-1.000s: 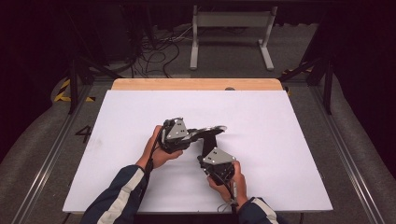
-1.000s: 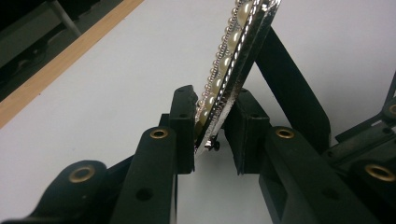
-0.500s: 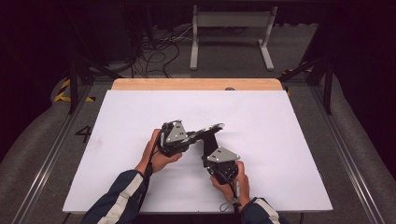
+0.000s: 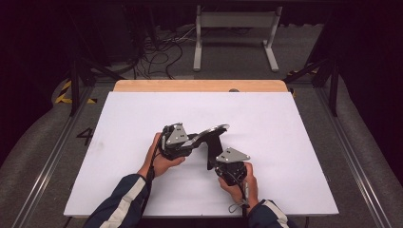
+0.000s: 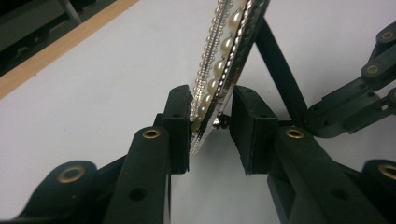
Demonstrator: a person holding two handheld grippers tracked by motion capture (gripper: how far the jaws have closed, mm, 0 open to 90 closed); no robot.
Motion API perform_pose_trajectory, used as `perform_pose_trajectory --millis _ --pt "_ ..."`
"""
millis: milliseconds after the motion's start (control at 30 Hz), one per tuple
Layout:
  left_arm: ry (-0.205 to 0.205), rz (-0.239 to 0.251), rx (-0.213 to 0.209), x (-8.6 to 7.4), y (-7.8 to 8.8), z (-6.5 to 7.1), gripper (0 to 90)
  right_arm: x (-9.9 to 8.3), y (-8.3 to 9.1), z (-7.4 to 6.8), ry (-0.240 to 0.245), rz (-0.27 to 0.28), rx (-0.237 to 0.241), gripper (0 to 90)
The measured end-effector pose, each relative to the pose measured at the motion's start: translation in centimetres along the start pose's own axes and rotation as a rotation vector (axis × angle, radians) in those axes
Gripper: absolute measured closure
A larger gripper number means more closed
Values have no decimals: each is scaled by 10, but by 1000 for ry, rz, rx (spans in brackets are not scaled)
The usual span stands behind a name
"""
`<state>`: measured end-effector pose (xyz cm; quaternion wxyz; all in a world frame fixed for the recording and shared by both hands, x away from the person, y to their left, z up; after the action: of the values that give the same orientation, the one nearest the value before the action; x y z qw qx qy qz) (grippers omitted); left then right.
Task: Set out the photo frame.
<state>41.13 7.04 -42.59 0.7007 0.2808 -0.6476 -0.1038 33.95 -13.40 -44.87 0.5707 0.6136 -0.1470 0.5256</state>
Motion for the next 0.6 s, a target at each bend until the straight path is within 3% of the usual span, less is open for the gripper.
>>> perform_pose_trajectory --millis 333,433,600 --pt "13 -70 36 -9 -17 -6 638 1 -1 -7 -8 15 23 900" --pt "23 -75 43 -11 -18 -8 660 2 -5 -15 17 19 31 900" --pt "13 -74 49 -11 -19 -9 740 0 -10 -19 10 22 34 900"
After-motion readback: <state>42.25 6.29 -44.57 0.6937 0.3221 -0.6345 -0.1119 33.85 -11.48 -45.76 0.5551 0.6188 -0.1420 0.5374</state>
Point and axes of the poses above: each handheld gripper's, and its own axes: y roughly backward along the jaws, x roughly out of its top, z roughly to its right, the point moved 1 cm from there along -y, roughly forward along the jaws, and after that the axes turned 14 degrees about -x, right-handed, at the moved point
